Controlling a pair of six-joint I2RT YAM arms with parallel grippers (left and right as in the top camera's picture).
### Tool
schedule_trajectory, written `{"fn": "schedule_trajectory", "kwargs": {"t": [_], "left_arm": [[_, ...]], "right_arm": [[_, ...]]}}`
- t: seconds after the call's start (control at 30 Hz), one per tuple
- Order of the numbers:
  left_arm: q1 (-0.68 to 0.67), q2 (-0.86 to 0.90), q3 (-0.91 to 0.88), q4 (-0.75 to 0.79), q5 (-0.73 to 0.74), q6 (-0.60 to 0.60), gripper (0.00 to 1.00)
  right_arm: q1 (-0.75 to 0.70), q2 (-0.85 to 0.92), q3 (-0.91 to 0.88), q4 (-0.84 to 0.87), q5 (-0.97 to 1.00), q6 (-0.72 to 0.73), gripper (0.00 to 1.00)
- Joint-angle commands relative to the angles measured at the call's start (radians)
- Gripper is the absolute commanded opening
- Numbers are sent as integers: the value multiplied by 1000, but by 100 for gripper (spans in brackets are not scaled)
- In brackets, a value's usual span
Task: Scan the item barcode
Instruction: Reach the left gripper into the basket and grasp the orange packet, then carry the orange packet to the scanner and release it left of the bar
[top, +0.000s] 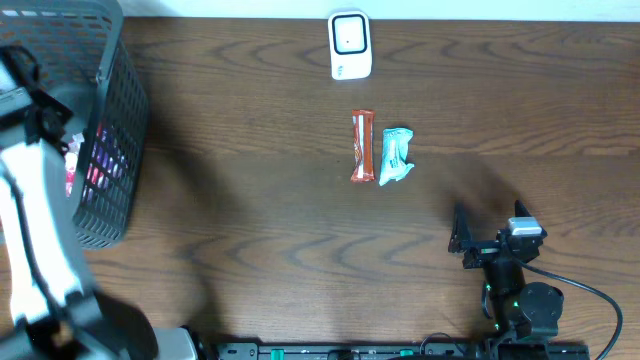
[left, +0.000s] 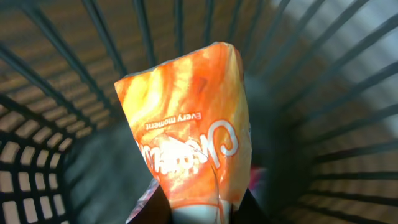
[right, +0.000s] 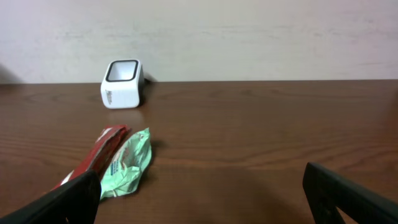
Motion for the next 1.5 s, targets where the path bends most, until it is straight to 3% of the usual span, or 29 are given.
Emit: {"fn": "schedule_trajectory", "kwargs": {"t": [0.0, 0.17, 0.27, 0.63, 0.8, 1.13, 1.3, 1.47], "left_arm": [[-3, -172, 4, 43, 182, -38, 7], [-18, -296, 3, 151, 579, -38, 8], [-76, -299, 3, 191, 673, -37, 8], [-484, -192, 3, 158, 671, 171, 7], [-639, -95, 3, 130, 667, 199, 8], [-790, 167, 3, 83, 668, 198, 8], [-851, 299, 3, 87, 667, 198, 16], [-876, 396, 3, 112, 667, 195, 16]], "right_arm": [[-8, -3, -2, -3, -2, -15, 99], [-8, -3, -2, -3, -2, -15, 99], [-8, -3, -2, -3, -2, -15, 99], [-8, -3, -2, -3, -2, -15, 99], [-8, -3, -2, -3, -2, -15, 99], [-8, -3, -2, -3, -2, -15, 99], [-8, -3, -2, -3, -2, -15, 99], [-8, -3, -2, -3, -2, -15, 99]]}}
